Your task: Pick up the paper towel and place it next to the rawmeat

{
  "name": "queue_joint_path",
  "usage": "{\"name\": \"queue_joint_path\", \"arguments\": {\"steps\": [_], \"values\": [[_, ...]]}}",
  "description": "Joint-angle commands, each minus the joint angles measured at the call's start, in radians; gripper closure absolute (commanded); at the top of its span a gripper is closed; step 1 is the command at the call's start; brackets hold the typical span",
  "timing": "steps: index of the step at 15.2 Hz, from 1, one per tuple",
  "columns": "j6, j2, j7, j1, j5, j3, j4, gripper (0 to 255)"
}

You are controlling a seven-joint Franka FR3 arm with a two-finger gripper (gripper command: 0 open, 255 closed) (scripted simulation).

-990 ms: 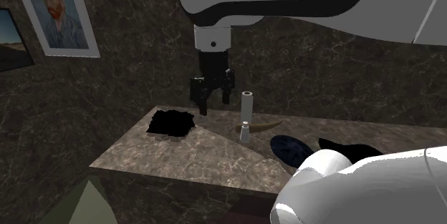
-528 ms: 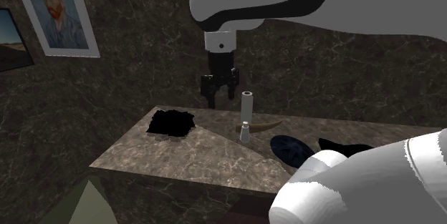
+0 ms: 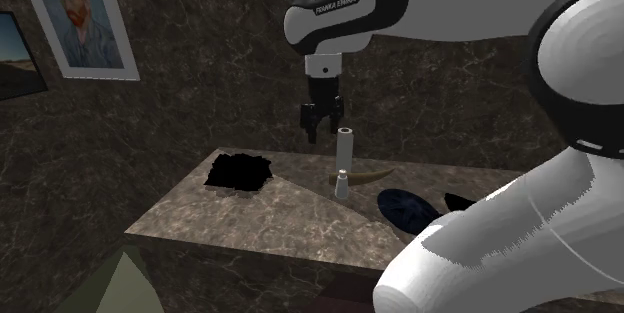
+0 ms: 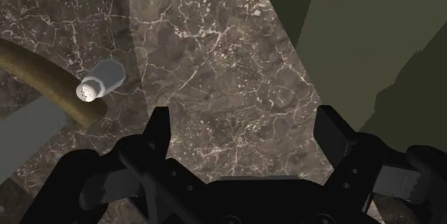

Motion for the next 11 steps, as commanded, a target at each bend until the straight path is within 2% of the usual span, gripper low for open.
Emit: {"name": "queue_joint_path", "arguments": {"steps": [1, 6, 11], "values": [[0.025, 0.061, -0.039, -0.008, -0.007, -0.034, 0.033, 0], [0.07, 0.22, -0.141, -0.029, -0.002, -0.115, 0.138, 0], [0.095, 0.397, -0.249, -0.056, 0.036, -0.186, 0.273, 0]]}}
